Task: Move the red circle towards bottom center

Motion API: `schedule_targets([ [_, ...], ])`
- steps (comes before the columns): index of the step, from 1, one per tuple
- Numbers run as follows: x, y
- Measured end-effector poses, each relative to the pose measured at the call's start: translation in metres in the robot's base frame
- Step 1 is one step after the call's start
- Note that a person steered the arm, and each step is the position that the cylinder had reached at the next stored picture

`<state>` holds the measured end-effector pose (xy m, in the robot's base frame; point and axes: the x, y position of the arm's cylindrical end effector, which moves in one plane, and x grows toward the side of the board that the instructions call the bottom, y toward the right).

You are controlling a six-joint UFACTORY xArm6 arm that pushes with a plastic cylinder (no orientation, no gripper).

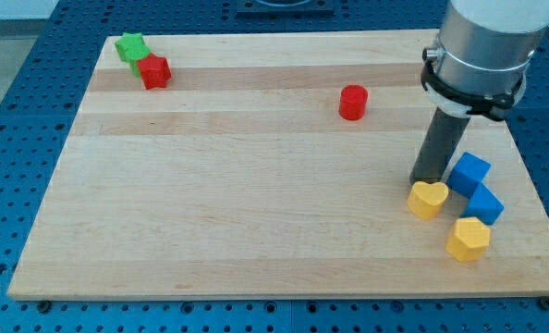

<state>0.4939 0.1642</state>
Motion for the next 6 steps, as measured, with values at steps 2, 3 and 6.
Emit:
schedule_targets([
  [2,-0.064,0.002],
  [3,-0.116,0.007],
  [6,-0.159,-0.052],
])
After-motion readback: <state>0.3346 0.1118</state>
